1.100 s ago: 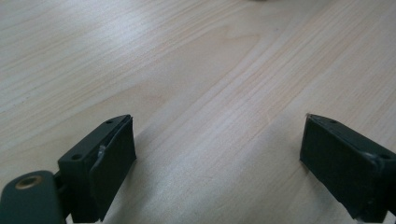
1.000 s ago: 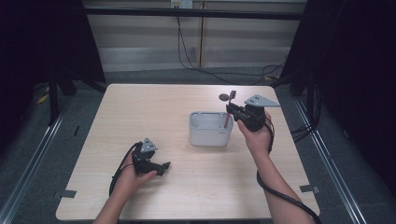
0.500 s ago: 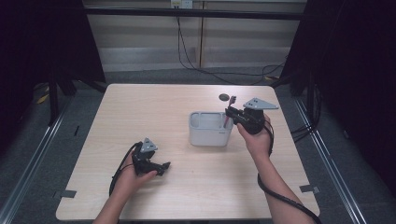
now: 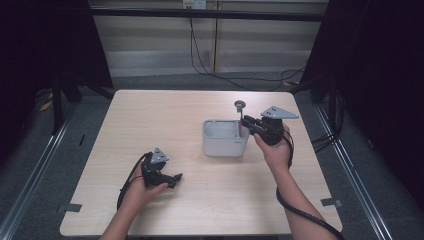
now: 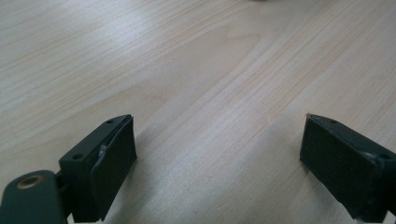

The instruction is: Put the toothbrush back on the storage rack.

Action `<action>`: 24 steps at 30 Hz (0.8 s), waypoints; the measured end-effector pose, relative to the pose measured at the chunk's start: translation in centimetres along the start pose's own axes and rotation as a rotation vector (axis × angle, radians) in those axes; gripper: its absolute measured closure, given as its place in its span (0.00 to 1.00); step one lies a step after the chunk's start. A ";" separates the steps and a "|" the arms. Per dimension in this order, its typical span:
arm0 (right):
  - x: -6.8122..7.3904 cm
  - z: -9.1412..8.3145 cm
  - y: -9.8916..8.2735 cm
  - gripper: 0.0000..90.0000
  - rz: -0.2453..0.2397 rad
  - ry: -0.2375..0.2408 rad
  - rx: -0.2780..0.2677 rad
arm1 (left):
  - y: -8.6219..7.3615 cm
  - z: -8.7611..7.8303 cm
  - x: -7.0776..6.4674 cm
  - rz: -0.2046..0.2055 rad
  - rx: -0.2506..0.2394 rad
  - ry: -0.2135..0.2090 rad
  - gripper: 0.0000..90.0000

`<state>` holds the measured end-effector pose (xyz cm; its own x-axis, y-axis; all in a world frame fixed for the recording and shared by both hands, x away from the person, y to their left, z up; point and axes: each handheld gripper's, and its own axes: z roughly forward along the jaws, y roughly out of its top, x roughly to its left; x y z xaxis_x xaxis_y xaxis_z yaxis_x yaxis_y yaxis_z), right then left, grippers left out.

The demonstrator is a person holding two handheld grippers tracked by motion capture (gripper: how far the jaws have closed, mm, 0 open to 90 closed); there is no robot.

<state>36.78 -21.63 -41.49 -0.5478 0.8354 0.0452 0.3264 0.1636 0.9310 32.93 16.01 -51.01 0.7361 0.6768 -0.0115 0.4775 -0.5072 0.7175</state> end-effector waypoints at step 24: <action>-0.1 -0.7 0.4 0.41 0.057 0.001 -0.009 | 0.0 0.0 0.0 -0.001 -0.001 0.001 0.11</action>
<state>36.43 -22.05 -40.88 -0.5289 0.8429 0.0985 0.3502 0.1110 0.9301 32.91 16.01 -51.01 0.7352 0.6777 -0.0115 0.4778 -0.5062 0.7180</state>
